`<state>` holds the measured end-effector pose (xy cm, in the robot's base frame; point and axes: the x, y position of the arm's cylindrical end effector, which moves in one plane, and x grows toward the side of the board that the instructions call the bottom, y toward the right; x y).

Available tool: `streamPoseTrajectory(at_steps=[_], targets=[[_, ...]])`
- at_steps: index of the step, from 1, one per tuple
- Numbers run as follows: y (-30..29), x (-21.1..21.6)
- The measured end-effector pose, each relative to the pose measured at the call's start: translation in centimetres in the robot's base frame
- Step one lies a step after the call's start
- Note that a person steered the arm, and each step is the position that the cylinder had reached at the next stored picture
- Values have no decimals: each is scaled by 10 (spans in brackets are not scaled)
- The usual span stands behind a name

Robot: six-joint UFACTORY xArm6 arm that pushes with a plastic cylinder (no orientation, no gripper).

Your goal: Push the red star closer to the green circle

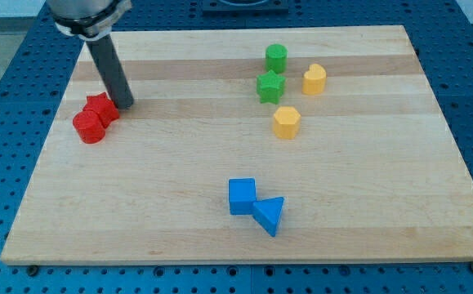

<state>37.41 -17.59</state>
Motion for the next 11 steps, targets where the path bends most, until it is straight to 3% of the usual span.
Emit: streamPoseTrajectory(at_steps=[2, 4, 9, 11], targets=[[151, 0], [180, 0], [167, 9], [150, -59]])
